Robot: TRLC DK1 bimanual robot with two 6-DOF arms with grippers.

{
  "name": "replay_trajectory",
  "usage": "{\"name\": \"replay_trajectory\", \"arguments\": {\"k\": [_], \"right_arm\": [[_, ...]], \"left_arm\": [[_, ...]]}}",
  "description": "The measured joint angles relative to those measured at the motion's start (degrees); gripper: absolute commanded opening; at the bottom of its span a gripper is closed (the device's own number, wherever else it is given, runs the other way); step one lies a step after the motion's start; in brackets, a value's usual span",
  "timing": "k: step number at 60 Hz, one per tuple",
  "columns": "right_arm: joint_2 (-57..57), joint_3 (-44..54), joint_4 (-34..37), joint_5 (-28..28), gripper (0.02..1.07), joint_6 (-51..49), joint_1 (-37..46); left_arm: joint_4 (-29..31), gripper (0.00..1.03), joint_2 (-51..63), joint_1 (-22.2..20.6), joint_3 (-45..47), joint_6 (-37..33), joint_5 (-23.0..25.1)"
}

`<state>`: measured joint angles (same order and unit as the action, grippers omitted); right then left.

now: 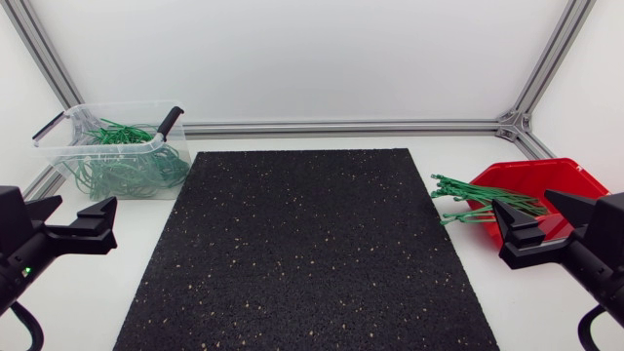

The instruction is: Take a green cable tie from the red box, thread the tail through the head to close it, then place it in the transparent bin on the left.

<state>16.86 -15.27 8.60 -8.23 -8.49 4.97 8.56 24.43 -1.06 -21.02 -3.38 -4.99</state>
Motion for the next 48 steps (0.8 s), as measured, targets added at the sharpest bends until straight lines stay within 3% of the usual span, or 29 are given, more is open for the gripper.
{"name": "replay_trajectory", "arguments": {"k": [31, 48], "right_arm": [[-14.82, 12.70, -7.28, 7.23, 1.03, 6.38, -4.22], [-16.55, 13.90, -7.76, 7.69, 1.03, 7.06, -4.57]], "left_arm": [[-4.61, 0.99, -14.64, 0.24, 12.28, 1.11, 2.91], [-8.48, 0.99, -22.45, 0.68, 18.43, 2.12, 4.42]]}}
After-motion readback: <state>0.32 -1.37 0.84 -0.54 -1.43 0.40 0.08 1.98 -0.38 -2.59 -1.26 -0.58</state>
